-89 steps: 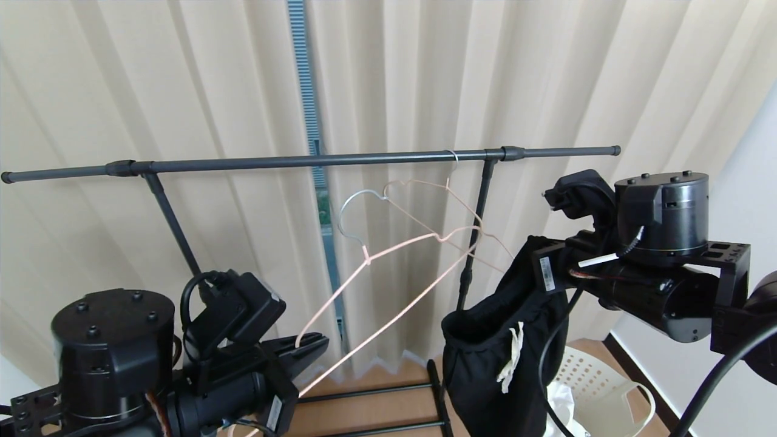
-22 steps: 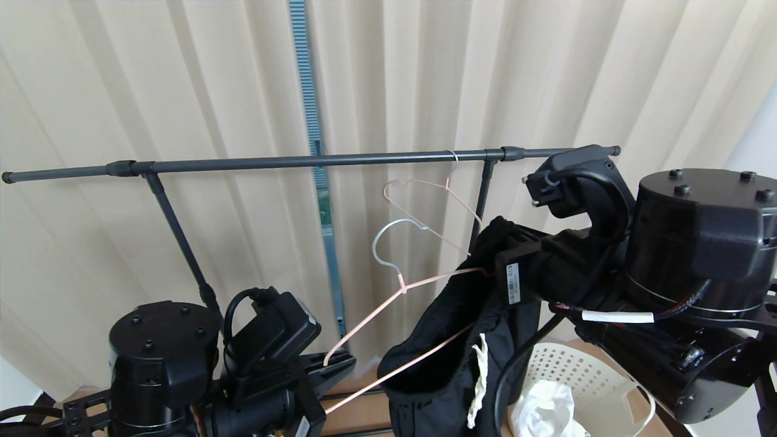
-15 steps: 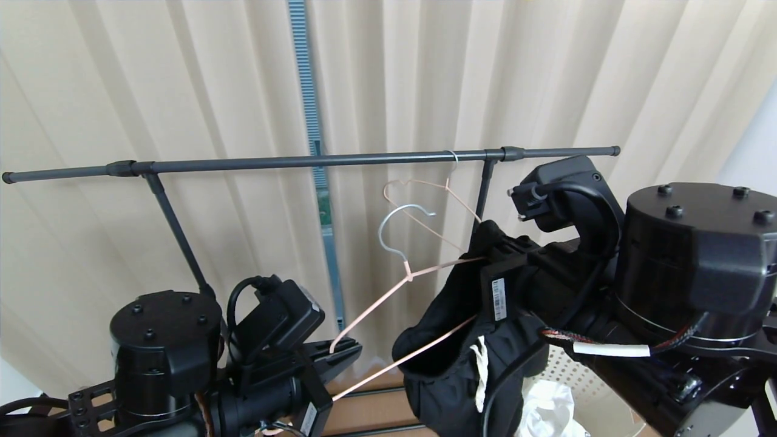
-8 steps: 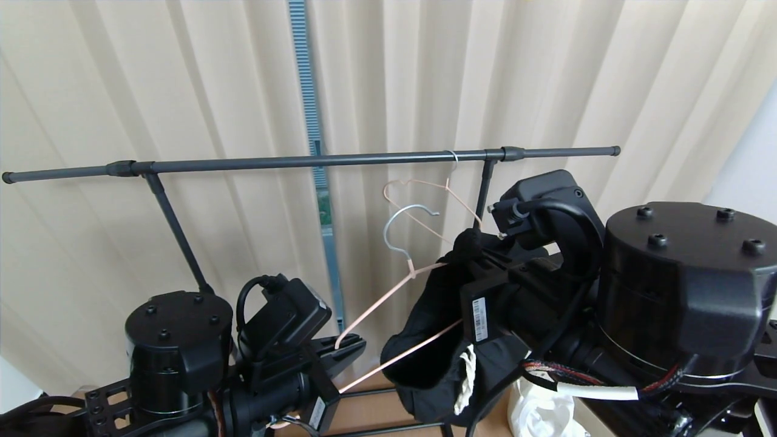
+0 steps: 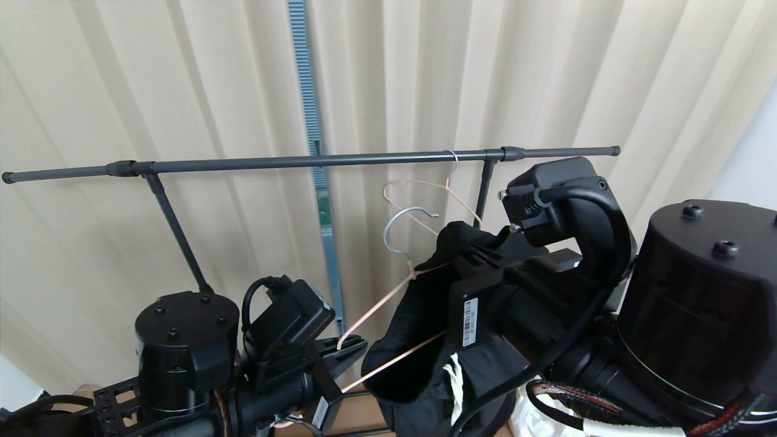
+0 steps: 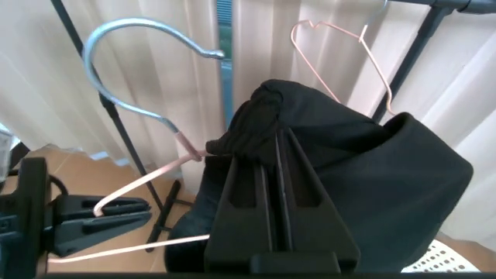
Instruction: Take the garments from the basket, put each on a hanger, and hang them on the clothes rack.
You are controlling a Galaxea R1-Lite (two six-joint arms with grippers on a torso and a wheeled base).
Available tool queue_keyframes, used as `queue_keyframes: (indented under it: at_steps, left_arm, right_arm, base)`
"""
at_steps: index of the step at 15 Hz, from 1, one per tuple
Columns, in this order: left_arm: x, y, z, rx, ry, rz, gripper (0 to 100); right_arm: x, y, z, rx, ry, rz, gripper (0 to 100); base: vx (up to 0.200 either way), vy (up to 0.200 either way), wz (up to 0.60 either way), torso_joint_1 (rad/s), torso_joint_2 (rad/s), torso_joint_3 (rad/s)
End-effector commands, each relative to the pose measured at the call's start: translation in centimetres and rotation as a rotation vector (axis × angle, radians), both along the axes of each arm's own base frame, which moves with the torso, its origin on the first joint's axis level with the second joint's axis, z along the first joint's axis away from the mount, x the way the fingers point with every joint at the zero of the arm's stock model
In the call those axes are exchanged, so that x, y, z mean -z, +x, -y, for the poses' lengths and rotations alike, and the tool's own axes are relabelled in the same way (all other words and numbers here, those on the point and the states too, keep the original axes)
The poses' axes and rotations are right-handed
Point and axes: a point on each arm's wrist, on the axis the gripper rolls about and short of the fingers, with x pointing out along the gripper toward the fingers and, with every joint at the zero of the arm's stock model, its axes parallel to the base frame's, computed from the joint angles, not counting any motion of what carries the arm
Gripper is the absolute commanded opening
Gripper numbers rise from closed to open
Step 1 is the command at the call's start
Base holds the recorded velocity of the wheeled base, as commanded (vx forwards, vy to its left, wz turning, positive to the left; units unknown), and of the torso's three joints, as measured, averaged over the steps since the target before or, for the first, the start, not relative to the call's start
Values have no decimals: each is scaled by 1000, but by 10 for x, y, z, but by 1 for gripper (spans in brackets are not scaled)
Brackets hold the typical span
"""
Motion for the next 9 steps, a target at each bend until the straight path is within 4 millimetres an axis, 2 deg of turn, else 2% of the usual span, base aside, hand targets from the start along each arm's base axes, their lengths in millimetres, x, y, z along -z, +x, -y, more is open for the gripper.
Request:
queue_keyframes:
  at_steps: [1, 9]
  left_arm:
    - [0, 0, 0, 1, -1, 1, 0]
    - [-3, 0, 0, -12, -22, 31, 0]
  right_arm:
    - [2, -1, -2, -4, -4, -2, 0]
    - [4, -1, -1, -3, -11, -4, 0]
  base:
    - [0, 0, 0, 0, 0, 0]
    - [0, 0, 0, 0, 0, 0]
